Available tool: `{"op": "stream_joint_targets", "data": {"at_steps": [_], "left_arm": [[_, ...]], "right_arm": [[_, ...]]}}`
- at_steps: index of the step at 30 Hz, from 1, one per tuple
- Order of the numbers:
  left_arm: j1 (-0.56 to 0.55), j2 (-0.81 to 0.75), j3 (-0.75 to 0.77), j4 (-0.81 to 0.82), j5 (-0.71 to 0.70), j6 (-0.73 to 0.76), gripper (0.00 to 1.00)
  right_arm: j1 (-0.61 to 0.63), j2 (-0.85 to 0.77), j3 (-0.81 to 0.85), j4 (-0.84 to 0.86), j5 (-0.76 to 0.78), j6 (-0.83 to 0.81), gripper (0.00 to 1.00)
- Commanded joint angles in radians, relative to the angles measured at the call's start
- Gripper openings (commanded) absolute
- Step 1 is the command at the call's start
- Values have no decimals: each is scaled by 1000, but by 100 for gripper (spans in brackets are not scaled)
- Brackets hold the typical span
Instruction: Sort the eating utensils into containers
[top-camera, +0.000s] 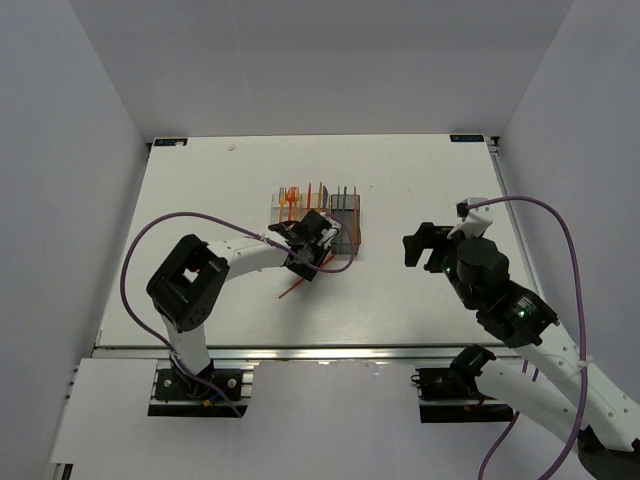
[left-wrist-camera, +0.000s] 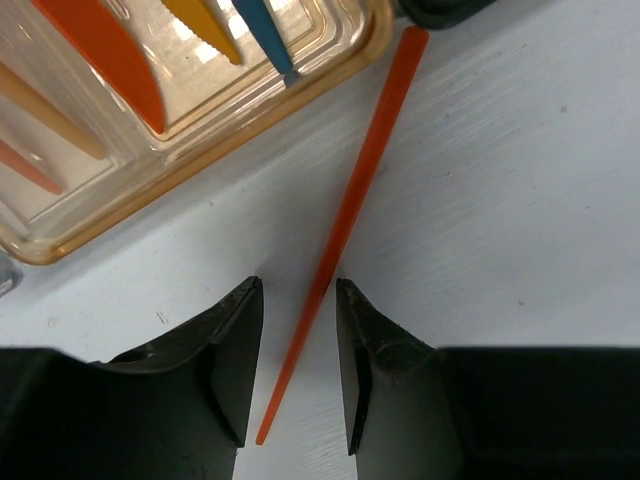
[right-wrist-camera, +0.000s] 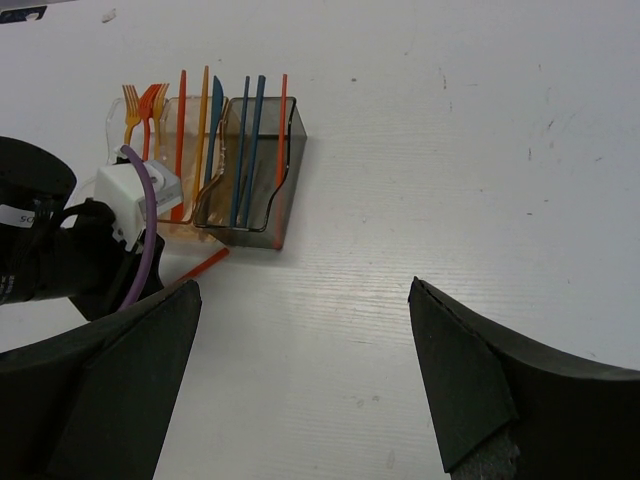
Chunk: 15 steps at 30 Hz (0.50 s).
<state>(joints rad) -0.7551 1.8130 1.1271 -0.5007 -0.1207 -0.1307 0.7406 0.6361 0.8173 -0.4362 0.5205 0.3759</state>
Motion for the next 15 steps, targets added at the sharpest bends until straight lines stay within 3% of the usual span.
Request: {"op": "stream_joint_targets", "data": {"at_steps": [1,9,15], "left_arm": [[-4,3,31,19,27,-4,46],[-6,57,24,-27,116,-15,41],[-27,62,-19,-48,162,-33,14]], "right_arm": [[-3,-12,-7,50,3,-17,89],[-3,-24,-6,44,9,-17,89],[-3,-36,-4,39,15,-17,89]]}}
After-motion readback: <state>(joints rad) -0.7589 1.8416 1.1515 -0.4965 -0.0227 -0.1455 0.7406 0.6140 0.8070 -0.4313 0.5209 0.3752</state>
